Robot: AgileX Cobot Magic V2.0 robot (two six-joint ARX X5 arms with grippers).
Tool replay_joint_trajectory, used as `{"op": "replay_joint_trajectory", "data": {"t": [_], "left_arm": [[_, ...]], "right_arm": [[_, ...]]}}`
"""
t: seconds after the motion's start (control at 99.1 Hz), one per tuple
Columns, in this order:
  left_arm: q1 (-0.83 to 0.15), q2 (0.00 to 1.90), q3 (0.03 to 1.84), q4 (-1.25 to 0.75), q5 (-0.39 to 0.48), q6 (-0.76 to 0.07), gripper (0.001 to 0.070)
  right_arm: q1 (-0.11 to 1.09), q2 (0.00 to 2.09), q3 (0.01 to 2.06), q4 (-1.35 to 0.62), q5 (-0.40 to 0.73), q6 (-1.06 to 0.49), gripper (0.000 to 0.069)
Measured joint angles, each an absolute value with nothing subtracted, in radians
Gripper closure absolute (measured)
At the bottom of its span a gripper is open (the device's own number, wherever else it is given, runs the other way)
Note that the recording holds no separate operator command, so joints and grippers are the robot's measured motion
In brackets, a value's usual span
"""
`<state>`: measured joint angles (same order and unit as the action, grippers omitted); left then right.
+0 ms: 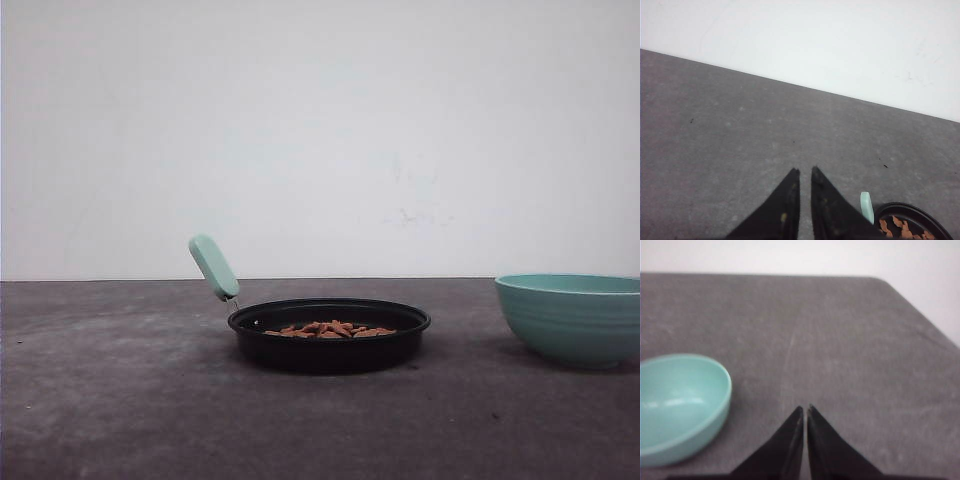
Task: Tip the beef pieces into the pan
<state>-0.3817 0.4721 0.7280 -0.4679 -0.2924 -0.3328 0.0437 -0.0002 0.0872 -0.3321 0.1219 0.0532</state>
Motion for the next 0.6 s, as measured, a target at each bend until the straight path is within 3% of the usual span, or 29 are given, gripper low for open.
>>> {"op": "replay_joint_trajectory", "data": {"t": [0.121, 0.595], "left_arm": [[-0.382, 0.472, 0.728, -0.468, -0.292, -0.333, 0.0695], [-0.382, 0.472, 0.728, -0.467, -0.292, -0.333, 0.0695]], "right_arm": [[0.043, 0.008, 0.072, -0.354, 0.078, 0.057, 0.0680], [0.045, 0.004, 0.072, -0.346, 0.102, 0.057, 0.0680]]}}
